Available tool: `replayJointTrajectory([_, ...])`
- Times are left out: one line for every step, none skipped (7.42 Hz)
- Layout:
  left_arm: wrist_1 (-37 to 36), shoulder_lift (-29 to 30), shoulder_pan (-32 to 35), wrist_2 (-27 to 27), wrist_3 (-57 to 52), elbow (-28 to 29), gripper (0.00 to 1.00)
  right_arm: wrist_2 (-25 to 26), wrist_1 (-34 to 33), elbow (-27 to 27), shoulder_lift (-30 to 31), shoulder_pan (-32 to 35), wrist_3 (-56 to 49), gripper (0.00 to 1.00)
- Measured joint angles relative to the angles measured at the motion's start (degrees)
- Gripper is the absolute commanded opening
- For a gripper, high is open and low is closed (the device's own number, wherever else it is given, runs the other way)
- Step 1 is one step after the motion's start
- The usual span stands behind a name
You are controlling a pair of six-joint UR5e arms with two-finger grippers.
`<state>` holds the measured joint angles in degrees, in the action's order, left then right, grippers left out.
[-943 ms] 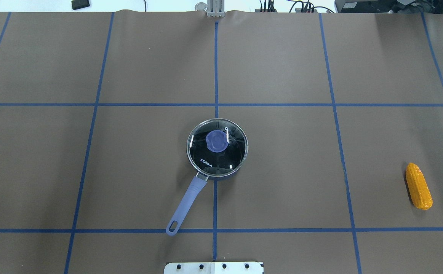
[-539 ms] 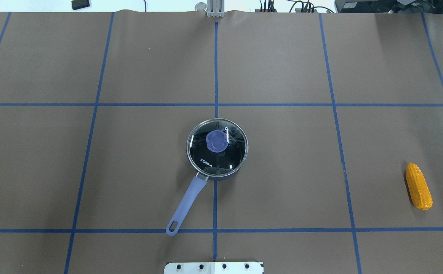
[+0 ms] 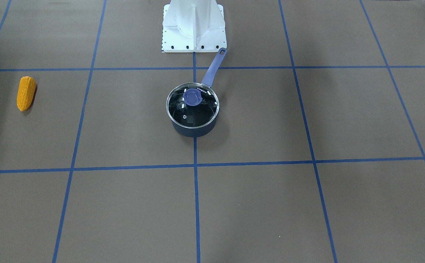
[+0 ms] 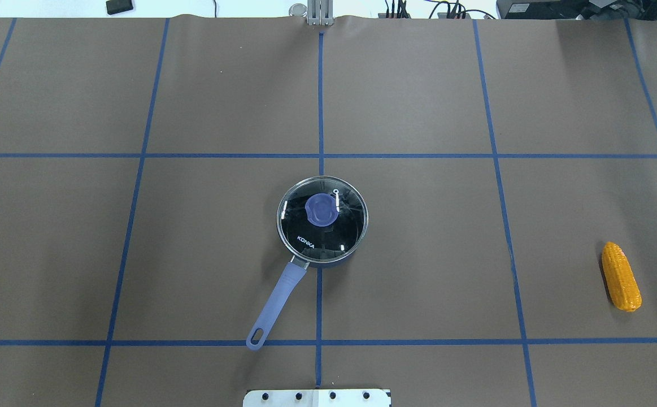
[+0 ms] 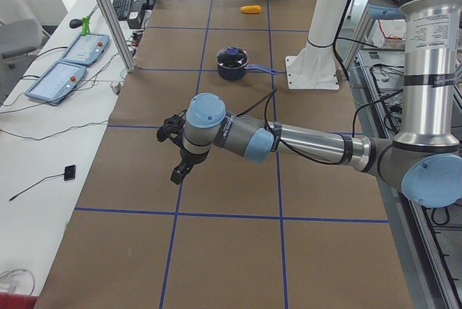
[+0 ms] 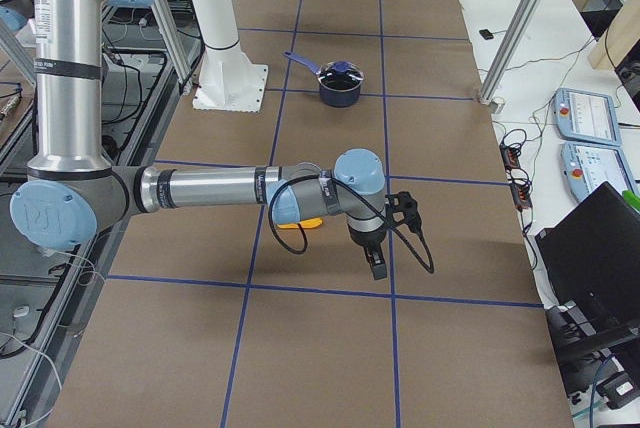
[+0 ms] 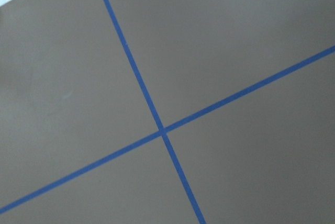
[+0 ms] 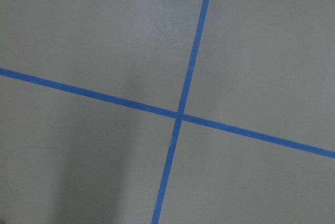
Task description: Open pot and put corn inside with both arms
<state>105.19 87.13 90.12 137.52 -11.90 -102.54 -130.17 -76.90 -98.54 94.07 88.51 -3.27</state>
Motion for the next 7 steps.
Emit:
replayJointTrajectory([0.86, 0.74, -0.08, 2.17, 0.43, 0.08, 0.98, -0.23, 1.83, 0.06, 0.17, -0.03, 0.03, 1.0])
replayJointTrajectory([1.58, 2.19, -1.2, 2.95, 3.78, -0.25, 0.98, -0.28, 3.07, 0.14, 0.23, -0.11, 0.1, 1.0])
replayJointTrajectory([1.88, 4.67, -3.76, 2.81, 10.66, -0.48, 0.98, -0.34, 3.58, 0.24, 0.23, -0.23, 0.23, 1.0])
replayJointTrajectory([1.96, 7.22, -7.23, 0.71, 19.11, -0.9, 0.98, -0.39, 3.76, 0.28, 0.16, -0.38, 0.51, 1.0])
replayJointTrajectory([1.84, 9.62, -11.73, -2.77, 27.83, -1.6, 0.97, -0.42, 3.82, 0.31, 0.13, -0.47, 0.79, 1.0])
replayJointTrajectory([1.56, 12.59, -16.99, -5.62, 36.11, -2.15, 0.96, -0.43, 3.84, 0.34, 0.14, -0.49, 0.91, 1.0])
replayJointTrajectory([0.92, 16.1, -22.45, -7.96, 43.2, -2.4, 0.97, -0.42, 3.85, 0.45, 0.14, -0.52, 0.94, 1.0])
